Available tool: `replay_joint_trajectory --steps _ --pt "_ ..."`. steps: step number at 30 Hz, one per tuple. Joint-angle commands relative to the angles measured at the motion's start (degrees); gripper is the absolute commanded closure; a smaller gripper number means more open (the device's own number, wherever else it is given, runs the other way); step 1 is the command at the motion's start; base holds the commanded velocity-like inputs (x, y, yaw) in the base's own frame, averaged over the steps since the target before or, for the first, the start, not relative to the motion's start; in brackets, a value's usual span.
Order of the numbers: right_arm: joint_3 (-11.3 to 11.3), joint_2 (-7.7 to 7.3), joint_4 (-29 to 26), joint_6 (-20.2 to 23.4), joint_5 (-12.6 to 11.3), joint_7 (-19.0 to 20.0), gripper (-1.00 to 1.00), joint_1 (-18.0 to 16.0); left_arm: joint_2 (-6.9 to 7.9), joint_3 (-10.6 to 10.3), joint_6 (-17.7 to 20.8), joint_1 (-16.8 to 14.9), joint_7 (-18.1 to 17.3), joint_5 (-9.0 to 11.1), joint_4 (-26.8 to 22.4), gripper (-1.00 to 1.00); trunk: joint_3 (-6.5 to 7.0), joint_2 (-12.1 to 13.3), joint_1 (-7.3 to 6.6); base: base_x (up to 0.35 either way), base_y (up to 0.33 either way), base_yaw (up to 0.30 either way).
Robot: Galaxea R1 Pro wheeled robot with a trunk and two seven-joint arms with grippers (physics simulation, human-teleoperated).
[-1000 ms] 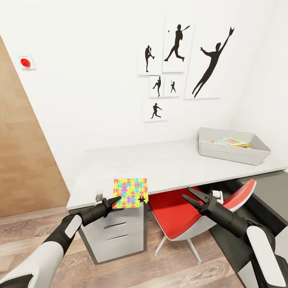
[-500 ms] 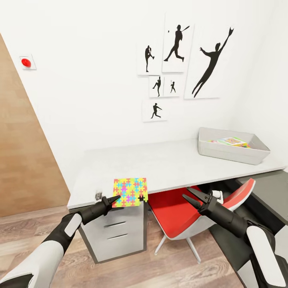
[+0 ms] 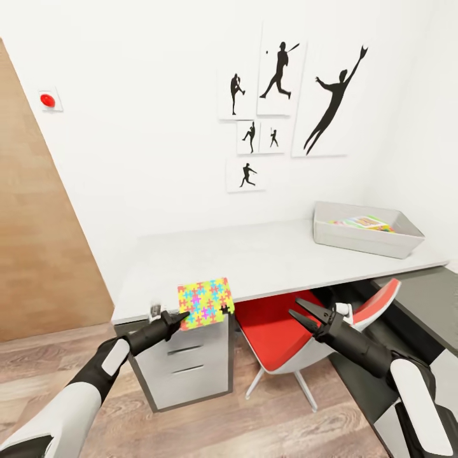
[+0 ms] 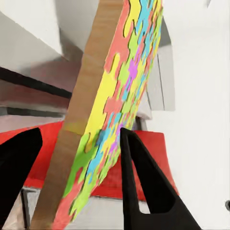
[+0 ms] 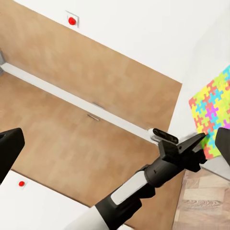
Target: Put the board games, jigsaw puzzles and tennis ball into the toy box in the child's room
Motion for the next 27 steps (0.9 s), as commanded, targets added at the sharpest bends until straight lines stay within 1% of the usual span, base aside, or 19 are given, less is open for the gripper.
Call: replay_joint_trajectory --steps 1,6,27 --pt "-0.06 0.01 0.01 0.28 0.24 0.32 -1.0 -0.05 0.04 0.04 -0.57 -0.01 0.45 -1.25 0.12 1.0 -0.06 -0.02 -0.02 -0.184 0.0 0.0" --pt "-0.03 0.01 0.01 0.27 0.24 0.32 -1.0 -0.05 0.0 0.04 -0.61 -0.01 0.45 -1.26 0.12 1.0 -0.06 -0.02 -0.02 -0.061 0.0 0.0" --pt "0.05 0.01 0.01 0.27 0.24 0.32 -1.0 -0.05 -0.02 0.04 -0.68 -0.01 0.45 -1.26 0.12 1.0 -0.06 -0.02 -0.02 -0.006 0.0 0.0"
